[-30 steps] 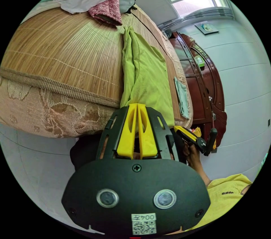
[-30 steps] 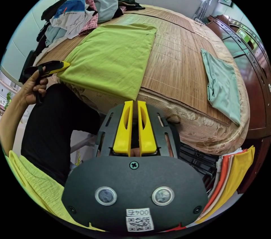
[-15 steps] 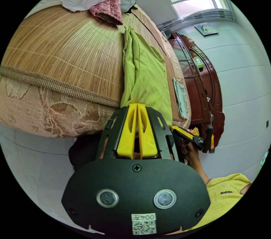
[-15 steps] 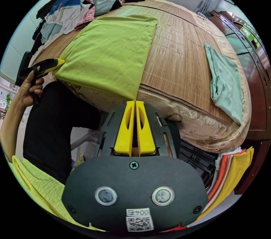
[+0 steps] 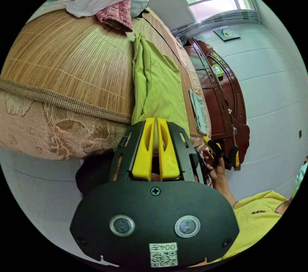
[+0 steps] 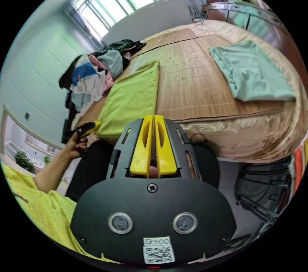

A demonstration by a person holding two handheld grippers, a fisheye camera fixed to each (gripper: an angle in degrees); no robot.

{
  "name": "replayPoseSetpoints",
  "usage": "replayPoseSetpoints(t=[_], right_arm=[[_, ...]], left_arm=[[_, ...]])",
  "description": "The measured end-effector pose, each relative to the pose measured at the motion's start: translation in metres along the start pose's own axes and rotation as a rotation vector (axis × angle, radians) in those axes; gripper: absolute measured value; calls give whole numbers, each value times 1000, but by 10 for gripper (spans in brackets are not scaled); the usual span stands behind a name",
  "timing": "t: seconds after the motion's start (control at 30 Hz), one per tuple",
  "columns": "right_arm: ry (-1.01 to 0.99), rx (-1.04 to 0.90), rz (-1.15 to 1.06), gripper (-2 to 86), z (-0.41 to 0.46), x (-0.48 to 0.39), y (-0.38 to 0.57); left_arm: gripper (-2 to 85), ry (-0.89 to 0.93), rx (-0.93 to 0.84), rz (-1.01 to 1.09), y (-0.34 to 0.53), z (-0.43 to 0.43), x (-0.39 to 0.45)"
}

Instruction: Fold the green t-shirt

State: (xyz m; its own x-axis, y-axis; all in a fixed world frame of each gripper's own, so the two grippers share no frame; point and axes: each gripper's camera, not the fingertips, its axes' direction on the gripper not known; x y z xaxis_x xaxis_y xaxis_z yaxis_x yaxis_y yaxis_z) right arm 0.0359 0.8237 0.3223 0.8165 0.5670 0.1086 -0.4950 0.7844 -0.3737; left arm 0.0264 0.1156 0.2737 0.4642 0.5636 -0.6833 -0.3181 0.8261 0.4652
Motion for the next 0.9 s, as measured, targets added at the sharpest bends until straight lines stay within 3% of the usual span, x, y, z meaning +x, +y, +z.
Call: replayPoseSetpoints(t=[0.13,0.37,0.67,0.9], right_arm=[[-237,52,111,115,-5,47,5],[-353,-79,271,125,15,93,7],[-202,-188,280,102,28,124,-1],[-360,-198,314,29,22,146,-6]], left_arm=[[63,192,12,10,21,-14,6],[118,377,-19,-141,63,6,-11],[132,348,-98,-194,65,38,-18],[158,316,-96,-233,60,50,-24]])
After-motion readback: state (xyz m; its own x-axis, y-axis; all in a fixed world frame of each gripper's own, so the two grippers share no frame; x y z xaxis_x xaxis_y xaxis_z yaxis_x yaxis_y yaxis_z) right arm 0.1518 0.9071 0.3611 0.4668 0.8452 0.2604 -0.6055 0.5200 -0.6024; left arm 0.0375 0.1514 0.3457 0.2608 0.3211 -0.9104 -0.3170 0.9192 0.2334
